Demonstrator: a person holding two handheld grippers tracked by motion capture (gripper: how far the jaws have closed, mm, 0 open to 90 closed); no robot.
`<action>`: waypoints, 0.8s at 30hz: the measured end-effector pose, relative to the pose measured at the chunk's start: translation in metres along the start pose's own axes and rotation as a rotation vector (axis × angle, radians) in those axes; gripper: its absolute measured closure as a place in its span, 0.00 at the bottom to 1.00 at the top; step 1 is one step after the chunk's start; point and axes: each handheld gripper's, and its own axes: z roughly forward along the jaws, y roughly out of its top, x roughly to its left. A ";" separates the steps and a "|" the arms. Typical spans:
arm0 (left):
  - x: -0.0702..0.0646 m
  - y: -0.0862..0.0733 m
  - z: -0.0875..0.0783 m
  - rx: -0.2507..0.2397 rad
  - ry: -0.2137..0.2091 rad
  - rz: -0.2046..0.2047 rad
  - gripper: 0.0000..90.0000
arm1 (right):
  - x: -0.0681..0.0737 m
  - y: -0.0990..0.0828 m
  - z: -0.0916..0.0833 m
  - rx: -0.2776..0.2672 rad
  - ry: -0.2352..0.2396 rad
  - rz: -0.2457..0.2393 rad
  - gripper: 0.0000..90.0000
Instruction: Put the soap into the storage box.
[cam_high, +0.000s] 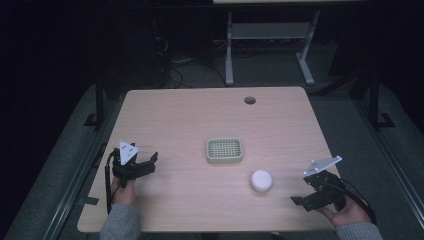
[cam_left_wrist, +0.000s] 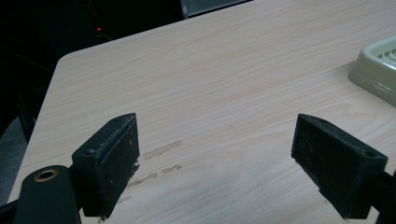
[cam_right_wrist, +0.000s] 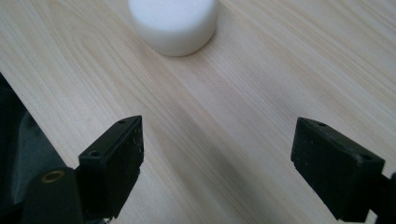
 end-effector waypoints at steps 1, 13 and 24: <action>0.000 0.000 0.000 -0.001 0.000 -0.002 0.16 | 0.001 0.001 0.000 0.005 0.001 0.003 0.18; 0.000 0.000 -0.001 -0.001 0.000 -0.004 0.16 | 0.006 0.013 0.009 0.027 0.024 -0.028 0.17; 0.001 0.000 -0.001 -0.003 0.000 -0.007 0.16 | 0.013 0.041 0.017 0.061 0.035 -0.081 0.16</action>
